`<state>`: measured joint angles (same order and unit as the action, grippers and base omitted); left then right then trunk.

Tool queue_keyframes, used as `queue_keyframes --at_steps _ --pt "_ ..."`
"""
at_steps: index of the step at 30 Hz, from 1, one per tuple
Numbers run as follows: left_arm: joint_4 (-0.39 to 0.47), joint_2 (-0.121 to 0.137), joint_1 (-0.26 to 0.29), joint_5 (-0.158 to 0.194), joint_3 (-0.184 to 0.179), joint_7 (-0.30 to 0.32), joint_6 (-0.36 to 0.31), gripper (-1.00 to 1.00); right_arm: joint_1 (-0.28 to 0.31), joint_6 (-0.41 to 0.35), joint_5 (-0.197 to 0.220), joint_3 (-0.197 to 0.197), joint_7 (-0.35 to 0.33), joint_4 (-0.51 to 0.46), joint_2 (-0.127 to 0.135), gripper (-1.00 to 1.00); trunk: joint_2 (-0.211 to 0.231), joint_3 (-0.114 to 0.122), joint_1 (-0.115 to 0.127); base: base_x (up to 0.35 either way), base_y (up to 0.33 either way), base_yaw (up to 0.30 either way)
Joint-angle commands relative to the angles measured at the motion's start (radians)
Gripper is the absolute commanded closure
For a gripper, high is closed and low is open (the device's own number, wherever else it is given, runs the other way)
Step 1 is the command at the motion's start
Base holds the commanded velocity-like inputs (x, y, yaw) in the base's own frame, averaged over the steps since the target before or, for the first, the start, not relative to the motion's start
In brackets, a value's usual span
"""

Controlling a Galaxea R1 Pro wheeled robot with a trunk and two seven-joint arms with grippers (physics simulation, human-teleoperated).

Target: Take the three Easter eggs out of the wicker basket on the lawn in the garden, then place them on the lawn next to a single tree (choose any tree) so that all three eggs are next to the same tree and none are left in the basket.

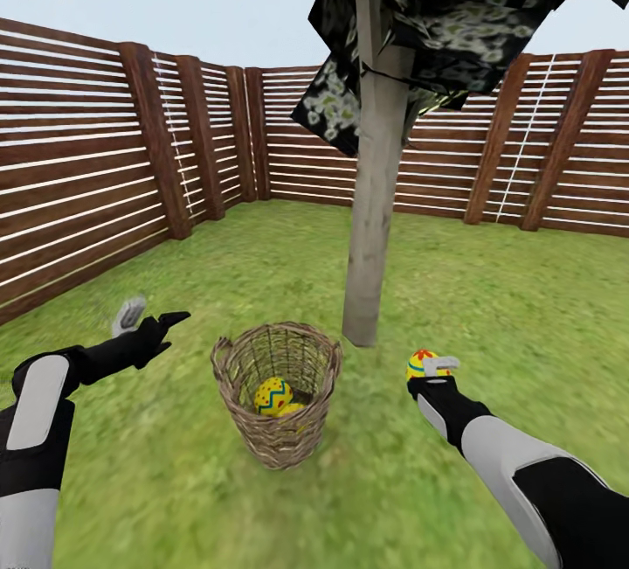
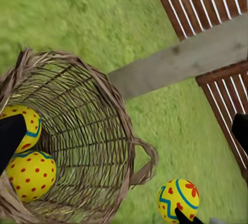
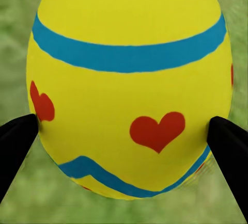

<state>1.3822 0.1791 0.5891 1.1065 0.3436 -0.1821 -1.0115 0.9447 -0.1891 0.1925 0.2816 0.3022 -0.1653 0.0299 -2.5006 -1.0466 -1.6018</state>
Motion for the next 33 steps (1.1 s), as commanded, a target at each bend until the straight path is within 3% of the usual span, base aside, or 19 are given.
queue_keyframes --at_steps 1,3,4,7,9,26,29,33 --pt "-0.001 0.001 0.001 0.012 0.002 -0.010 -0.004 -1.00 0.000 -0.007 0.008 0.009 0.005 -0.003 0.000 1.00 -0.001 -0.005 -0.001 0.326 0.095 0.000" --pt "0.000 0.007 0.005 0.012 0.005 -0.010 -0.005 -1.00 0.000 -0.007 0.008 0.009 0.005 -0.005 0.001 1.00 -0.001 -0.013 -0.002 0.327 0.101 0.000" --pt "0.000 0.027 0.005 0.020 0.006 -0.010 -0.005 -1.00 0.000 -0.007 0.008 0.009 0.004 -0.005 0.003 1.00 -0.001 -0.017 -0.002 0.327 0.103 0.000" --pt "0.000 0.052 0.006 0.122 0.006 -0.017 -0.005 -1.00 0.000 -0.007 0.008 0.008 0.010 -0.005 0.004 1.00 -0.002 -0.028 -0.003 0.328 0.104 0.169" --pt "0.005 0.052 0.004 0.140 0.006 -0.045 -0.005 -1.00 0.000 -0.007 0.008 0.007 0.011 -0.005 0.005 1.00 -0.003 -0.036 -0.004 0.327 0.085 0.274" --pt "-0.001 0.045 0.003 0.135 0.002 -0.062 0.003 -1.00 0.000 -0.007 0.012 0.004 0.003 -0.003 0.005 1.00 -0.007 -0.102 -0.012 0.044 0.003 0.281" --pt "-0.005 0.045 0.003 0.131 -0.003 -0.066 0.004 -1.00 0.000 -0.006 0.015 0.002 0.005 -0.003 0.006 1.00 -0.007 -0.113 -0.013 0.099 -0.086 0.052" --pt "-0.005 0.042 0.003 0.137 -0.003 -0.116 0.004 -1.00 -0.001 -0.006 0.020 -0.002 0.005 -0.002 0.007 1.00 -0.008 -0.129 -0.015 0.226 -0.198 0.003"
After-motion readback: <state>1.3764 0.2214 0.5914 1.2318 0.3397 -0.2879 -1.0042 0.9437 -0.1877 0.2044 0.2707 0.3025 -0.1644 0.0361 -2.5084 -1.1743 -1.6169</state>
